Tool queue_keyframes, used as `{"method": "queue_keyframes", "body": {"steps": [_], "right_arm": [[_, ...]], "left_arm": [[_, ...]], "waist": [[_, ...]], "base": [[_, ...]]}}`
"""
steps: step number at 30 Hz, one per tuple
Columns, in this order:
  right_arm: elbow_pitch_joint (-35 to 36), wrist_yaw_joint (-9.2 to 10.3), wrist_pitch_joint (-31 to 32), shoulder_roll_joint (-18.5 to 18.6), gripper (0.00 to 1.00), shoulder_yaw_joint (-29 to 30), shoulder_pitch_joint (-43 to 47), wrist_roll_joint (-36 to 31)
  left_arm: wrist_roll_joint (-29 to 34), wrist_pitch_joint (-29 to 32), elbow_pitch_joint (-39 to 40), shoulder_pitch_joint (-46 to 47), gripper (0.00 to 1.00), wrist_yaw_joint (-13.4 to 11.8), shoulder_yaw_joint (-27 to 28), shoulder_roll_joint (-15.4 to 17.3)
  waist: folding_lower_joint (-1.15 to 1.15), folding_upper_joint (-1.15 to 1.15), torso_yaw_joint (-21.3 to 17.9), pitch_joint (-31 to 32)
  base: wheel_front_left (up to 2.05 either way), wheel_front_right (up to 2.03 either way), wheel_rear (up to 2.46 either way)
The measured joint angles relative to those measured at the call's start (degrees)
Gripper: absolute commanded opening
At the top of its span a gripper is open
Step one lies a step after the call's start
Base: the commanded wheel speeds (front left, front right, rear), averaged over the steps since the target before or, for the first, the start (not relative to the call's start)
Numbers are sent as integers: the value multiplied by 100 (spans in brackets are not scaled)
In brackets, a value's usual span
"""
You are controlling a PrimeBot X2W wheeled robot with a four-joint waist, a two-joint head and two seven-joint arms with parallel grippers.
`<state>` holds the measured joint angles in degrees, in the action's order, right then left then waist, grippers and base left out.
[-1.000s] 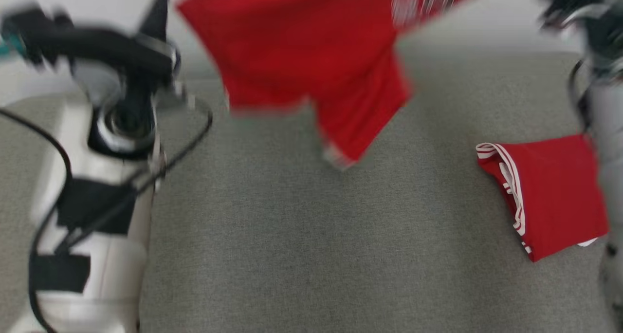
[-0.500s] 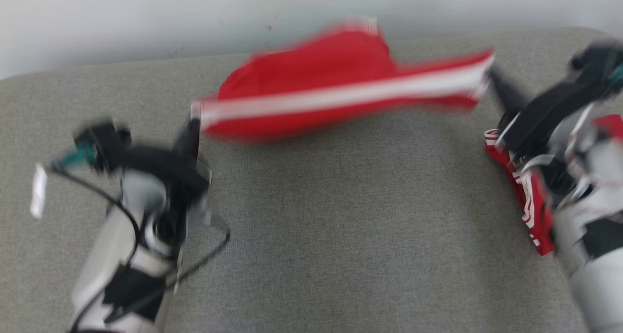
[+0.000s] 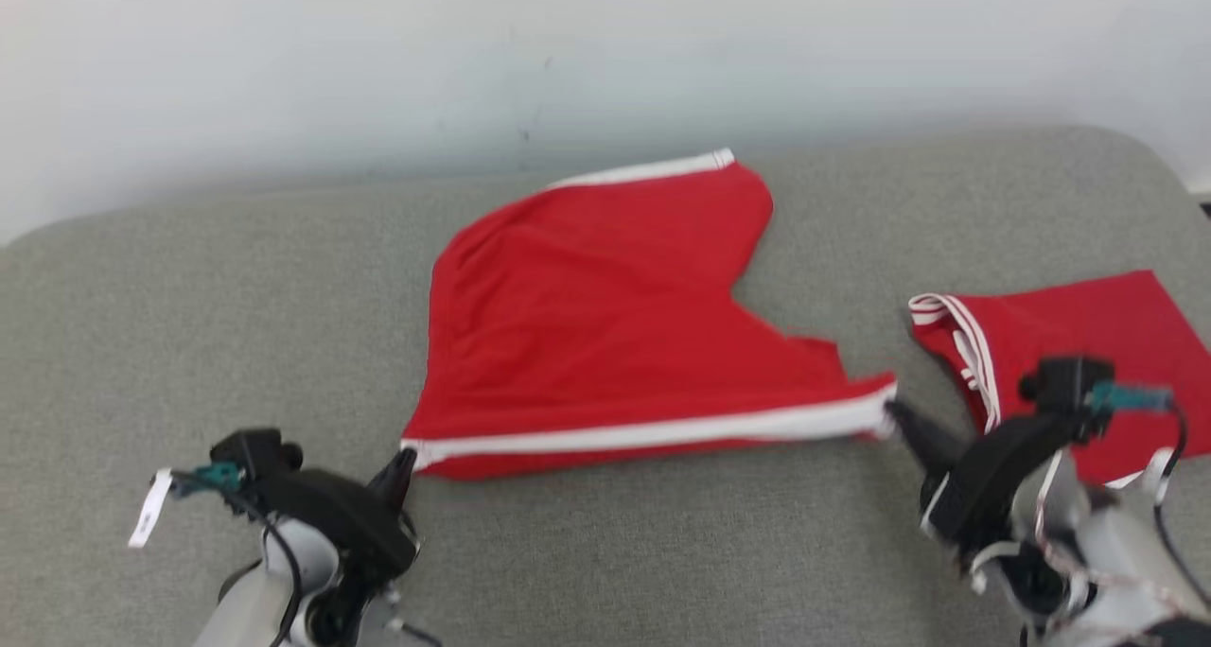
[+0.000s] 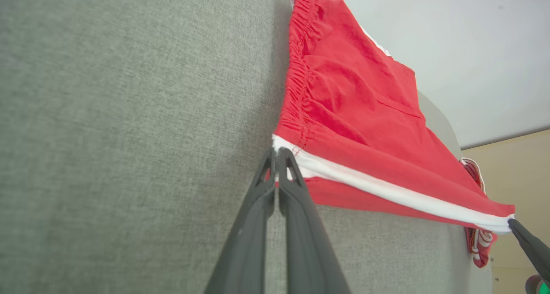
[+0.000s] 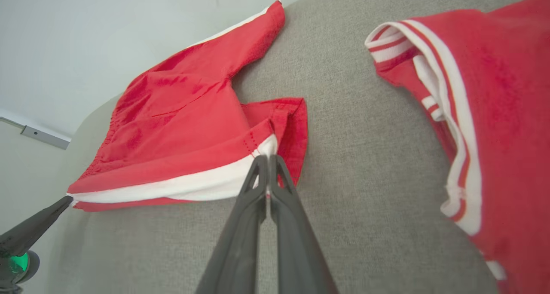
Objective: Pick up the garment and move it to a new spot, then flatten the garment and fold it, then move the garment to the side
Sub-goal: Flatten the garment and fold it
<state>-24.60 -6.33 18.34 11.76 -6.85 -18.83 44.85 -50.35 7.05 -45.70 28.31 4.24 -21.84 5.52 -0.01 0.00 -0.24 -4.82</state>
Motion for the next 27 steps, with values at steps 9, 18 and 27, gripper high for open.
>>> {"method": "queue_keyframes", "body": {"steps": [9, 18, 27], "right_arm": [[619, -23, 5, -38, 0, -302, 1236, -51], [683, -22, 91, -12, 100, -586, 1535, -302], [953, 108, -296, 122, 100, -636, 1825, -770]], "left_arm": [[185, -60, 10, -761, 0, 112, -166, 289], [414, -135, 80, -932, 100, 143, -461, 376], [617, -679, 320, -1383, 100, 114, -374, 675]], "waist": [[-1, -1, -13, 441], [0, -1, -27, 451], [1, -1, 25, 586]], "base": [[0, 0, 0], [0, 0, 0], [0, 0, 0]]}}
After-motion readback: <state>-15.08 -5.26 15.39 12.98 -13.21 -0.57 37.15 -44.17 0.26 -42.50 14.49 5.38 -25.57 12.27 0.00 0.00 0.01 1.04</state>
